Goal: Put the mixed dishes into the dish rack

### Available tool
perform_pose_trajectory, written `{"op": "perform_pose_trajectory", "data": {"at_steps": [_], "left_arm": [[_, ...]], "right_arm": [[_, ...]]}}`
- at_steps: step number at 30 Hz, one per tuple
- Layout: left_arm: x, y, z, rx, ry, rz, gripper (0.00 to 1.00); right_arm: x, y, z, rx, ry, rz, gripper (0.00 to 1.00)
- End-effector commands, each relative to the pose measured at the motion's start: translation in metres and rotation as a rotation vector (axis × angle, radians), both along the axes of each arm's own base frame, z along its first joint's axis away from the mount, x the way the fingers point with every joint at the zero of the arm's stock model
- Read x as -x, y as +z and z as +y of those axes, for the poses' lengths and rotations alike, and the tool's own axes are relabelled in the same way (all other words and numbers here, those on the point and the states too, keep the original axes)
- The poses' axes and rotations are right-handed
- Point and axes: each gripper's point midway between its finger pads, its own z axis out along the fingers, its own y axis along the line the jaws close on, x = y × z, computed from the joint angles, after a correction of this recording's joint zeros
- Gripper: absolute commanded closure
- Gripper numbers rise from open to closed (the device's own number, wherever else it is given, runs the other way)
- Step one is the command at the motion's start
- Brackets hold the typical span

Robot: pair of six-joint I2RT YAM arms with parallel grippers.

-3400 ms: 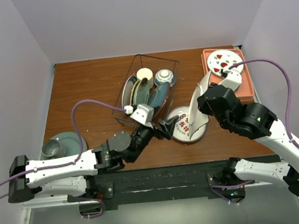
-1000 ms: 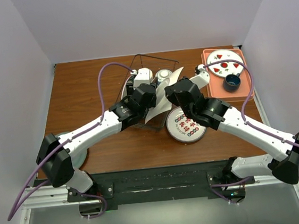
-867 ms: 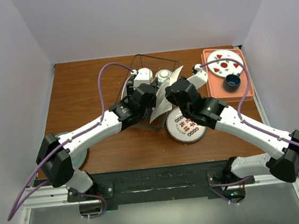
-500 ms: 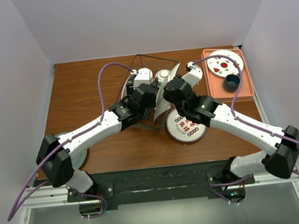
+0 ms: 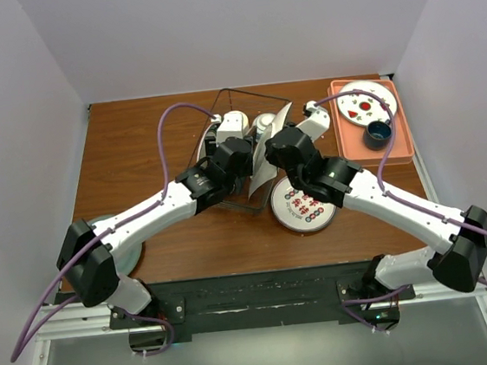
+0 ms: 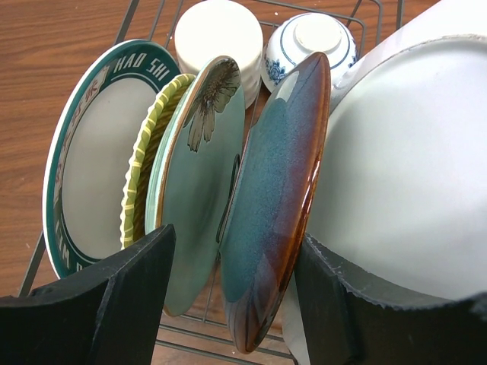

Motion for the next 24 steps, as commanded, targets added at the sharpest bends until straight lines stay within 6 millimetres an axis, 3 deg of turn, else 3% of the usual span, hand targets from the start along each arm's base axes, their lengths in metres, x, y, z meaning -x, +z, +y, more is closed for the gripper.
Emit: {"op": "perform_pose_trajectory", "data": {"at_steps": [1,8,16,24], "left_arm": [[-0.001,0.015,0.021,0.012,0.061,-0.031,0.33],[0.000,0.018,0.021,0.020,0.061,-0.035,0.33],[0.001,0.017,0.021,0.021,0.060,-0.032,0.33],[0.002,0.019,0.022,0.028,0.056,-0.034,0.33]], "right_arm": [[-0.001,0.106,-0.005,-0.337,-0.044,-0.250,1.00],[0.000,0.106,-0.006,-0.319,-0.040,-0.243,1.00],[-0.012,0.068,0.008,-0.263,-0.048,-0.172,1.00],[-0.024,0.046,0.024,-0.177,-0.037,-0.118,1.00]]}}
